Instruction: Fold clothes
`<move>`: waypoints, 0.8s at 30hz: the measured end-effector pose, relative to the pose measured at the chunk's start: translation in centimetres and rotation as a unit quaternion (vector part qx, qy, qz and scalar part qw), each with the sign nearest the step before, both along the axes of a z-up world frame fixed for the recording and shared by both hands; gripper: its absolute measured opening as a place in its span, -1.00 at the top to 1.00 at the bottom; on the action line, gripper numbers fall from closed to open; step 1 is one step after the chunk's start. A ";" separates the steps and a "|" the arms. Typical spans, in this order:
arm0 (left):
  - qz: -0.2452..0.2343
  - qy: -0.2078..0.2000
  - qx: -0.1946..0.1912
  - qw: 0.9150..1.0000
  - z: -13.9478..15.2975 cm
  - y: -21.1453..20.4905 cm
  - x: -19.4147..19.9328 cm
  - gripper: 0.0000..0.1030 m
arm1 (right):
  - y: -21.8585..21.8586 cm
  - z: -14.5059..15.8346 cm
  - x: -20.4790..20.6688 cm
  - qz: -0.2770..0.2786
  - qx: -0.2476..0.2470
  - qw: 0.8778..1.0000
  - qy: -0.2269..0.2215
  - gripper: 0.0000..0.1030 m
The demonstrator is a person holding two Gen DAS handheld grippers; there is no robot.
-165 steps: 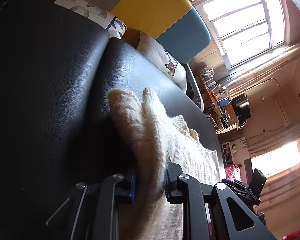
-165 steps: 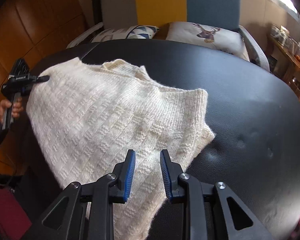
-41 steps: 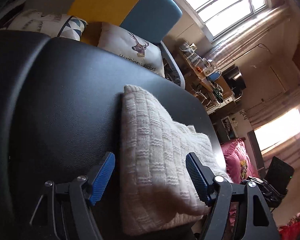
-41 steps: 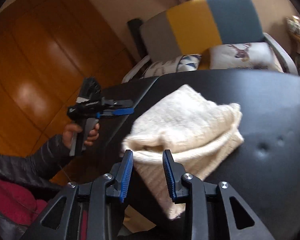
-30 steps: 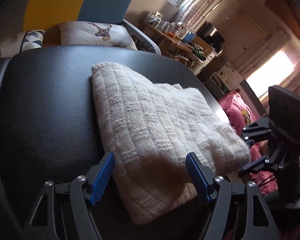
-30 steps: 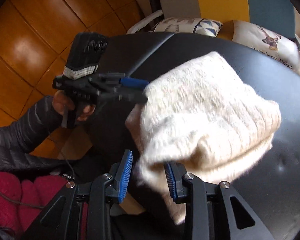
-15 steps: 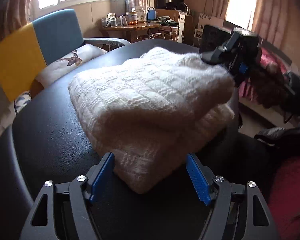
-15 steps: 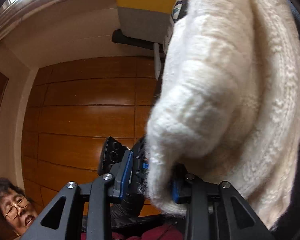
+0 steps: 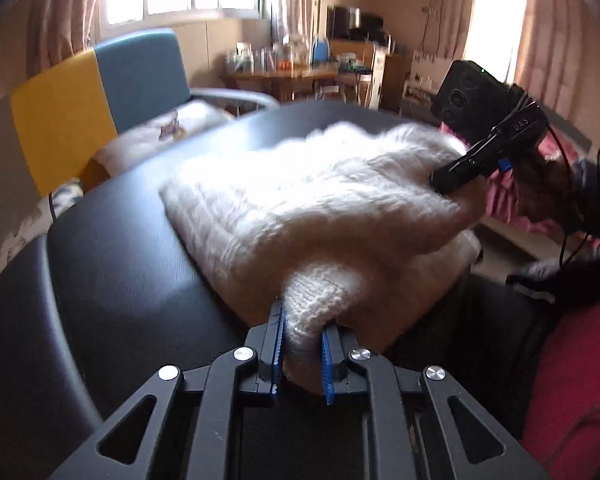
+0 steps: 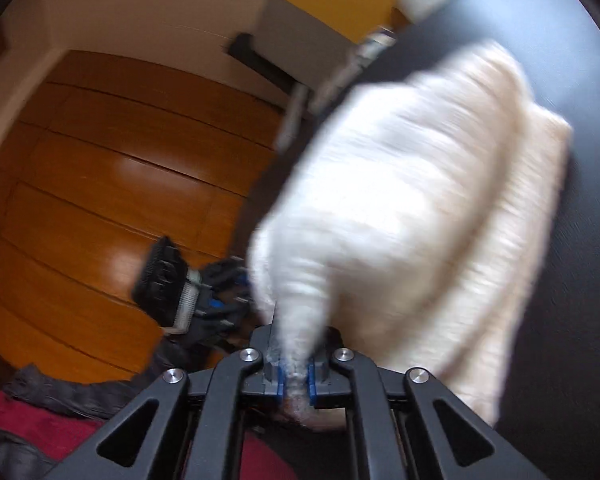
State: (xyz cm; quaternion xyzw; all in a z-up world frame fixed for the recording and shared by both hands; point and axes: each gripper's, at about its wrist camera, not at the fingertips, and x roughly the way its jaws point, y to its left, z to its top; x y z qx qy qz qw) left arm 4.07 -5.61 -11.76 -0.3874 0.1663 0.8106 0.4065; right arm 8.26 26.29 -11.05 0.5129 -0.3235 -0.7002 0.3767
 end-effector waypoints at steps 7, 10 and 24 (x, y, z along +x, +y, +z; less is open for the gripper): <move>-0.032 -0.007 -0.031 0.999 -0.7 -1.3 1.2 0.58 | -2.1 -0.3 1.4 0.033 0.093 0.995 0.019 0.80; -0.038 -0.039 -0.018 0.998 0.2 -2.0 1.6 0.57 | -1.6 1.4 1.7 0.030 0.105 0.994 0.012 0.55; 0.019 -0.086 0.181 0.980 4.2 -0.9 -2.8 0.19 | 6.3 -0.9 -5.0 -0.203 -0.067 0.975 -0.064 0.21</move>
